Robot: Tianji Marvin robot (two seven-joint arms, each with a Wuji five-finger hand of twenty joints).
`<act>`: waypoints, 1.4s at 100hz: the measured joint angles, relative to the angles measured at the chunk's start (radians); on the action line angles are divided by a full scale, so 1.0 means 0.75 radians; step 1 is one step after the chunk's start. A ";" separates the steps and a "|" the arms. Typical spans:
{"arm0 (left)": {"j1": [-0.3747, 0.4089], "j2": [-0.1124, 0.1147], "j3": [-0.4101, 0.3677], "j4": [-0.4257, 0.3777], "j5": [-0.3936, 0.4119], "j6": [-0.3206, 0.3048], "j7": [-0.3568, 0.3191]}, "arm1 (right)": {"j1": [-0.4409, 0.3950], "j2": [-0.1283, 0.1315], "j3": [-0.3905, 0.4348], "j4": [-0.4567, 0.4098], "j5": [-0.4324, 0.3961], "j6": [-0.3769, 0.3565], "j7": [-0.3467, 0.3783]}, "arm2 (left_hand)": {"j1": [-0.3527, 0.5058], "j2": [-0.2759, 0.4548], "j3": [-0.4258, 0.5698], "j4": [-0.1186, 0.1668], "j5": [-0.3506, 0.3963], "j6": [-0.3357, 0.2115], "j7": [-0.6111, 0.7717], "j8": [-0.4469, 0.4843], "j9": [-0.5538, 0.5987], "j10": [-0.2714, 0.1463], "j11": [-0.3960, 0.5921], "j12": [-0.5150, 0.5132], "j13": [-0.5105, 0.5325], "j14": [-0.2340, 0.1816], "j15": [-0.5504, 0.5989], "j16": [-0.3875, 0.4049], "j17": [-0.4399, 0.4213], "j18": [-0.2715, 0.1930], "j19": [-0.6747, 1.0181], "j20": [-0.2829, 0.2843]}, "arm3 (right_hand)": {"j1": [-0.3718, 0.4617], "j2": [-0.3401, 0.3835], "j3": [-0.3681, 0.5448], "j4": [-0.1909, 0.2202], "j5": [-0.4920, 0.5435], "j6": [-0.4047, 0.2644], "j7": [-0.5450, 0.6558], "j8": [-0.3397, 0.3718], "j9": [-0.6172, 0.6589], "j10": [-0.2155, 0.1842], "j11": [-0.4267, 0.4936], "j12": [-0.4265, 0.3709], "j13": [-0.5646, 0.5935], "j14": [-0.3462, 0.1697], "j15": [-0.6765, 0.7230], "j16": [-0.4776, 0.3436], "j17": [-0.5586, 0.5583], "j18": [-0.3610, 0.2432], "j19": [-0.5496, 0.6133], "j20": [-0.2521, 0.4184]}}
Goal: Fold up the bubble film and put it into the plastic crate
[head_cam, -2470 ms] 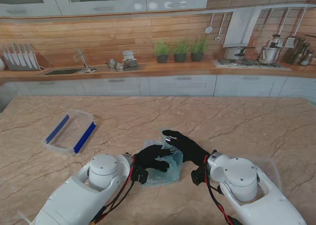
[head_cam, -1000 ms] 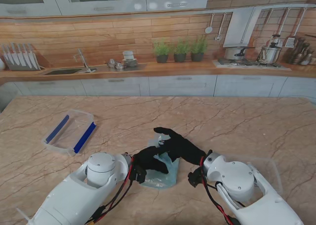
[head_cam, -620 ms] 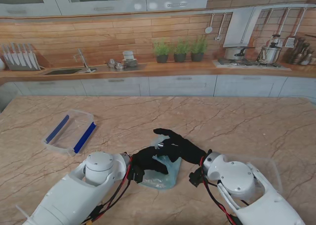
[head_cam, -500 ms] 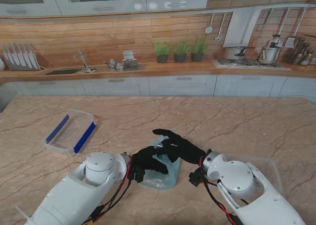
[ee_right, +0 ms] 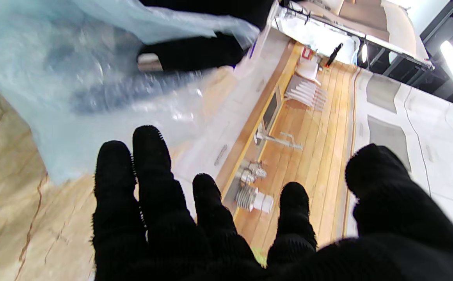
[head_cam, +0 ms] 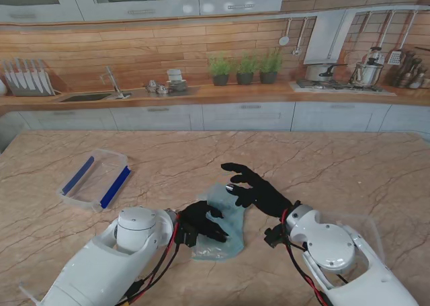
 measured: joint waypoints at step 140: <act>0.247 -0.093 -0.051 -0.182 -0.183 -0.432 0.530 | 0.289 -0.128 -0.143 0.277 0.384 0.797 -0.158 | 0.348 -0.345 0.236 -0.553 -0.274 -0.159 0.977 0.435 0.251 -0.149 0.459 0.523 0.434 -0.125 0.325 0.544 0.415 -0.104 0.944 -0.268 | 0.085 -0.304 0.204 0.001 -0.001 0.382 -0.174 0.152 -0.079 0.153 0.209 0.082 -0.196 0.028 -0.073 -0.134 -0.084 0.131 0.192 -0.329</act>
